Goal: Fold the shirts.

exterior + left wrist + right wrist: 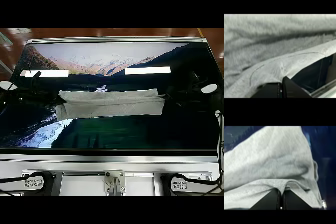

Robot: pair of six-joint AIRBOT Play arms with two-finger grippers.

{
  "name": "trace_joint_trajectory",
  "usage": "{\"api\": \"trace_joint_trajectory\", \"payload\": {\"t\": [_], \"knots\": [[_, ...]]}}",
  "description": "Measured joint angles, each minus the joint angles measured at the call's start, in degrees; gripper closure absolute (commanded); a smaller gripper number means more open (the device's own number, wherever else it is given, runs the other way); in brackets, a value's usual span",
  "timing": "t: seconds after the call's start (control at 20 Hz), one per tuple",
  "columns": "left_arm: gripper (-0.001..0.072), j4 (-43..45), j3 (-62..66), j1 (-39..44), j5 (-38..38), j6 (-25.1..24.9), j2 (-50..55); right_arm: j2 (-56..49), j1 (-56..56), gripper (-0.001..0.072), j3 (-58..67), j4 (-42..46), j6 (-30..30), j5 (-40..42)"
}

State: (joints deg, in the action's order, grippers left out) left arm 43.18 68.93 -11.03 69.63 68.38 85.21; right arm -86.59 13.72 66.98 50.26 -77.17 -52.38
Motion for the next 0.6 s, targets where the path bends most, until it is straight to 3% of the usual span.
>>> {"api": "trace_joint_trajectory", "payload": {"t": [0.2,0.25,0.3,0.35,0.4,0.6], "knots": [[0.0660,0.0,8.0,0.0,-0.3,2.5,9.5,-7.5,-3.5,0.0652,5.3,1.9,-3.4,1.9],[0.0541,0.0,9.4,0.0,-0.6,3.1,11.5,-9.2,-4.1,0.0553,5.9,2.4,-4.6,2.3],[0.0256,0.0,10.4,0.0,-0.9,4.0,13.5,-10.5,-4.5,0.0316,6.4,2.8,-5.4,2.6],[0.0046,0.0,11.1,0.0,-1.6,5.0,15.1,-11.5,-4.9,0.0167,6.6,3.3,-5.8,2.9],[-0.0013,0.1,11.7,0.0,-1.9,6.0,16.5,-12.1,-5.1,0.0157,6.9,3.3,-5.7,3.2],[-0.0013,0.0,13.2,-1.2,0.1,7.8,19.2,-11.4,-4.1,0.0126,7.7,2.9,-3.5,4.5]]}}
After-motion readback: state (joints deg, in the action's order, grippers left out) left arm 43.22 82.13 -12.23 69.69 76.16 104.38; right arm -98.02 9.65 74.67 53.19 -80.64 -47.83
